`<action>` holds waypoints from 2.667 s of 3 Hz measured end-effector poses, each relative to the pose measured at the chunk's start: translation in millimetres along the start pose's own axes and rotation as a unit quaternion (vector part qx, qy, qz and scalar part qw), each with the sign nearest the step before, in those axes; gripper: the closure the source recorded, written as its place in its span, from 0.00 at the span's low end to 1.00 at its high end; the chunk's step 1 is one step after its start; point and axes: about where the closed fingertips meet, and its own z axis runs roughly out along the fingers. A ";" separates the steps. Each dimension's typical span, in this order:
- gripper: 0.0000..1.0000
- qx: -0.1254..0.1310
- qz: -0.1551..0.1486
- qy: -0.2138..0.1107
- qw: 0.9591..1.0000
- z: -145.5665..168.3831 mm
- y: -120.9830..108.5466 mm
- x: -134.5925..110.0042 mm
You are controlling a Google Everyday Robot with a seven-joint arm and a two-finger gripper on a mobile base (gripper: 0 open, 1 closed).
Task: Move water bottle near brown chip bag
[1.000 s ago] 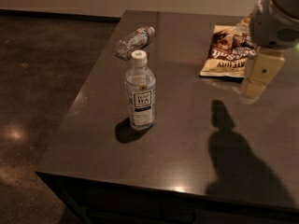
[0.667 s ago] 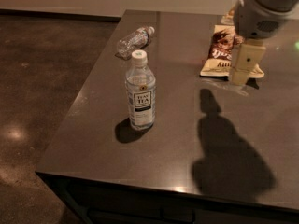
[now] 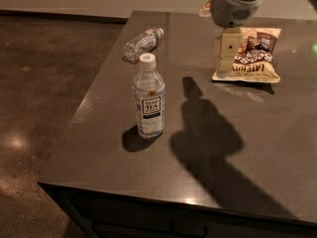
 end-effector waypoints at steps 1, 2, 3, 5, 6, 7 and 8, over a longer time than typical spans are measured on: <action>0.00 0.006 -0.077 0.003 0.997 25.6 -32.0 -27.7; 0.00 -0.001 -0.142 -0.003 0.990 40.8 -49.2 -44.5; 0.00 -0.016 -0.225 -0.006 0.974 53.4 -56.7 -58.4; 0.00 -0.011 -0.262 -0.008 0.965 57.5 -61.0 -61.6; 0.00 -0.014 -0.268 -0.002 0.963 63.9 -67.2 -57.2; 0.00 -0.009 -0.285 0.009 0.958 74.6 -83.4 -54.1; 0.00 0.002 -0.318 0.028 0.948 90.0 -105.2 -54.2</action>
Offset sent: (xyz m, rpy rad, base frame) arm 0.0763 0.0749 -0.0193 -0.1548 -0.0302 0.4575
